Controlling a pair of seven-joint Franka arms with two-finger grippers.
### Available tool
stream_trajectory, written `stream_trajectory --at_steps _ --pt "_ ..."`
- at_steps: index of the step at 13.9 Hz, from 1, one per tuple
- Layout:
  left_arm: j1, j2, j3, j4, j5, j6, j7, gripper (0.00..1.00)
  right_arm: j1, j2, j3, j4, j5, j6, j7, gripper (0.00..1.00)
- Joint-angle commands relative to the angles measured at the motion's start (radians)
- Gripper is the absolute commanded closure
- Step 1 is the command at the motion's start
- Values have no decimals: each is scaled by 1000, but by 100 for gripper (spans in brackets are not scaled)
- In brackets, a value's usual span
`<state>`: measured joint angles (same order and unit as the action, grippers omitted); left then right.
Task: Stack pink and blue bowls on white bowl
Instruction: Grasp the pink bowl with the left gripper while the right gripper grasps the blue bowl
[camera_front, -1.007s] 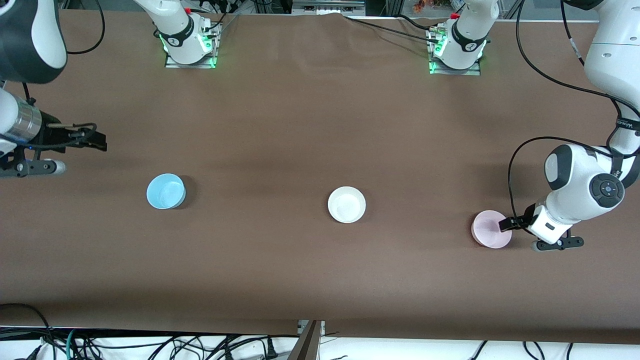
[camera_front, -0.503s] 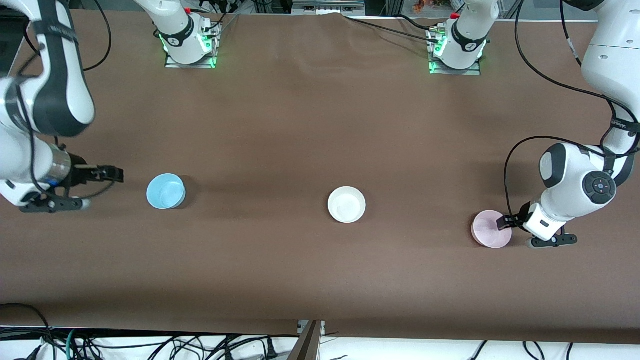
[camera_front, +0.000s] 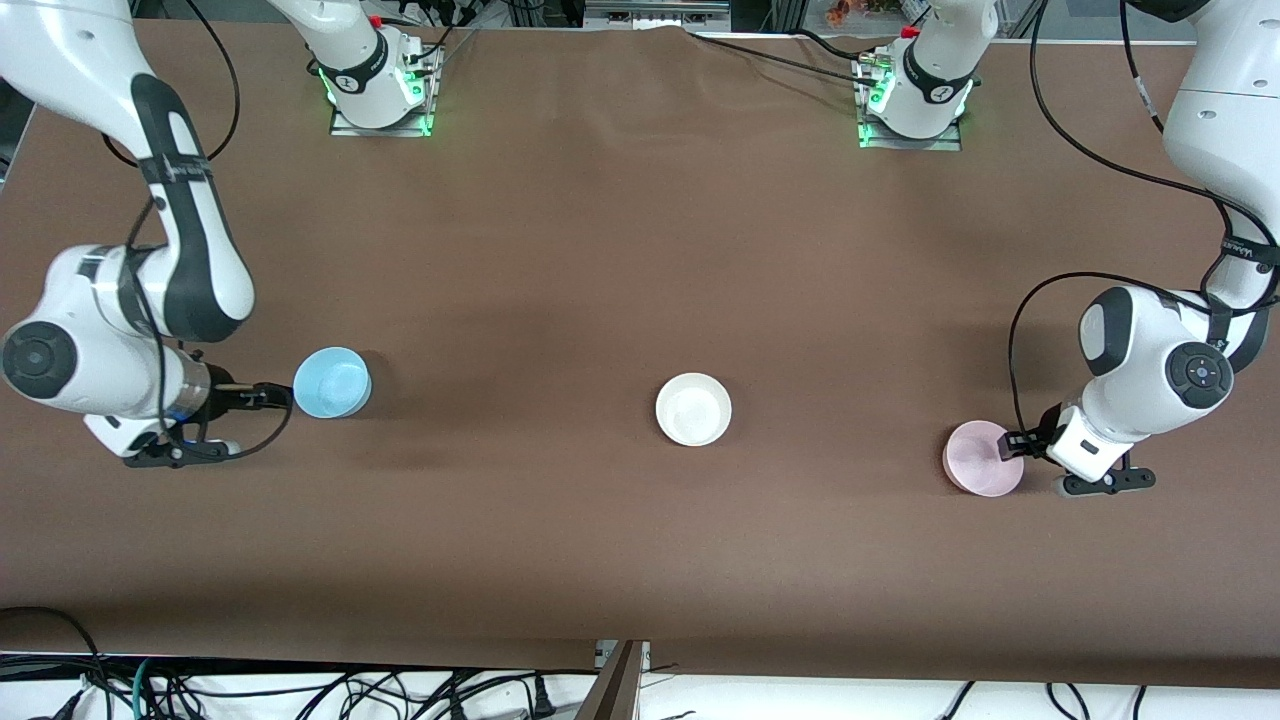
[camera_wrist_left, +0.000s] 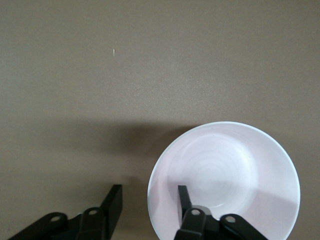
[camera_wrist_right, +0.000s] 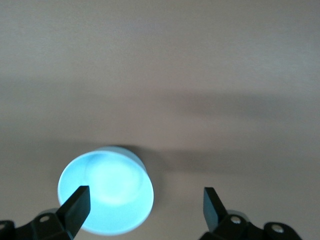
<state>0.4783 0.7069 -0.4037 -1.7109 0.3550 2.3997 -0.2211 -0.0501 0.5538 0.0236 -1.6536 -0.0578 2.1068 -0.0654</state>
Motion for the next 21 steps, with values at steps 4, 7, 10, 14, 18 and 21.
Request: stream_trajectory --at_steps 4,7,10,14,18,21 --pt "9 -14 -7 -13 32 9 6 57 -11 -14 7 -115 18 126 33 0" --pt "17 -15 -7 -13 32 7 26 64 -14 -14 9 -189 18 231 33 0" --pt "17 -15 -7 -13 32 7 26 67 -16 -14 9 -207 27 245 35 0" --pt "17 -17 -7 -13 32 7 26 74 -16 -12 9 -233 42 263 35 0" --pt "16 -15 -7 -13 32 9 25 82 -23 -12 9 -247 59 266 35 0" --pt "9 -14 -7 -13 32 9 25 94 -27 -14 9 -255 78 266 35 0"
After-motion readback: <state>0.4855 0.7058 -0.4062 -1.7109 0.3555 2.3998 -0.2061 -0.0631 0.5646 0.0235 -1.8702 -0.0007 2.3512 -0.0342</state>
